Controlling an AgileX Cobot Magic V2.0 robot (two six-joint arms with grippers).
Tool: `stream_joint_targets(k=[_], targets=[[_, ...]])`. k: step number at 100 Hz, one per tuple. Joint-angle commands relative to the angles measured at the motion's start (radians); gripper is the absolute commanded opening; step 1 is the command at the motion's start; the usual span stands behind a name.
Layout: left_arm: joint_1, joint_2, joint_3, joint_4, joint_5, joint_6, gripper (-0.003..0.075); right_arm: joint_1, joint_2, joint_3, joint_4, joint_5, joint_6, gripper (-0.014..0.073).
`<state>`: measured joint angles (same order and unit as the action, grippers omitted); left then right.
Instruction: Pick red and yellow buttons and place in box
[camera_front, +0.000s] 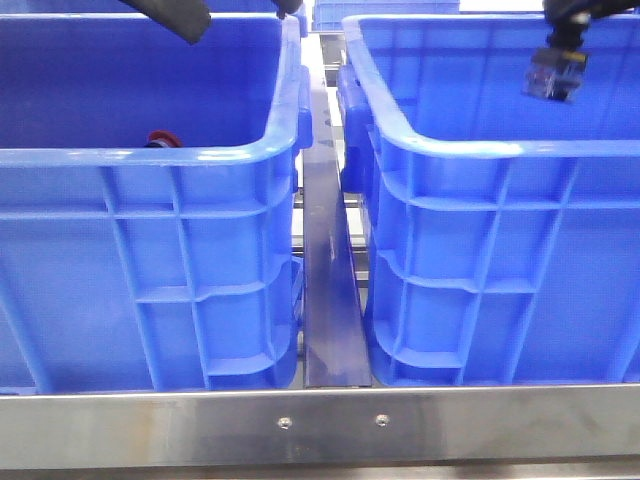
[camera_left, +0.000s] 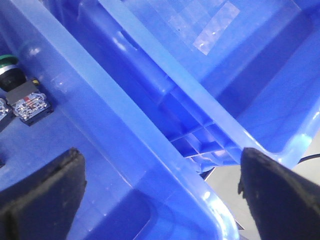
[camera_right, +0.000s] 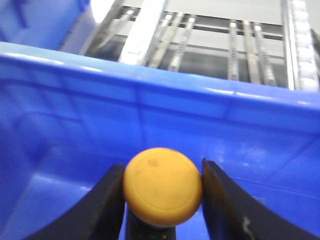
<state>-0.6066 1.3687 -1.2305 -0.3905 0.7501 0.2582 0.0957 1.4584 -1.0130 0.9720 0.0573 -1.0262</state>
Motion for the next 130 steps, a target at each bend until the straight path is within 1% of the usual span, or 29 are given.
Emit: stream_joint_targets(k=[1,15,28,44,64,77,101,108,123,130], targets=[[-0.007,-0.037,-0.028,-0.029,-0.043,0.003,0.0587,0.017,0.012,-0.045,0.015,-0.103,-0.016,0.0269],[-0.007,-0.037,-0.028,-0.029,-0.043,0.003,0.0587,0.027,0.093,-0.083,0.017,-0.110,-0.016,0.0269],[-0.007,-0.037,-0.028,-0.029,-0.051,0.003,0.0587,0.027,0.165,-0.132,0.018,-0.151,-0.016,0.0269],[-0.007,-0.037,-0.028,-0.029,-0.060,0.003,0.0587,0.027,0.242,-0.179,0.024,-0.149,-0.013,0.0269],[-0.007,-0.037,-0.028,-0.029,-0.060,0.003,0.0587,0.027,0.281,-0.191,0.066,-0.149,-0.012,0.0269],[-0.007,-0.037,-0.028,-0.029,-0.060,0.003,0.0587,0.027,0.300,-0.192,0.065,-0.166,-0.012,0.0269],[-0.007,-0.037,-0.028,-0.029,-0.060,0.003,0.0587,0.027,0.307,-0.192,0.072,-0.156,-0.012,0.0270],[-0.007,-0.037,-0.028,-0.029,-0.060,0.003,0.0587,0.027,0.306,-0.192,0.072,-0.149,-0.012,0.0298],[-0.007,-0.037,-0.028,-0.029,-0.060,0.003,0.0587,0.027,0.302,-0.192,0.072,-0.115,-0.012,0.0434],[-0.007,-0.037,-0.028,-0.029,-0.060,0.003,0.0587,0.027,0.302,-0.192,0.072,-0.109,-0.012,0.0473]])
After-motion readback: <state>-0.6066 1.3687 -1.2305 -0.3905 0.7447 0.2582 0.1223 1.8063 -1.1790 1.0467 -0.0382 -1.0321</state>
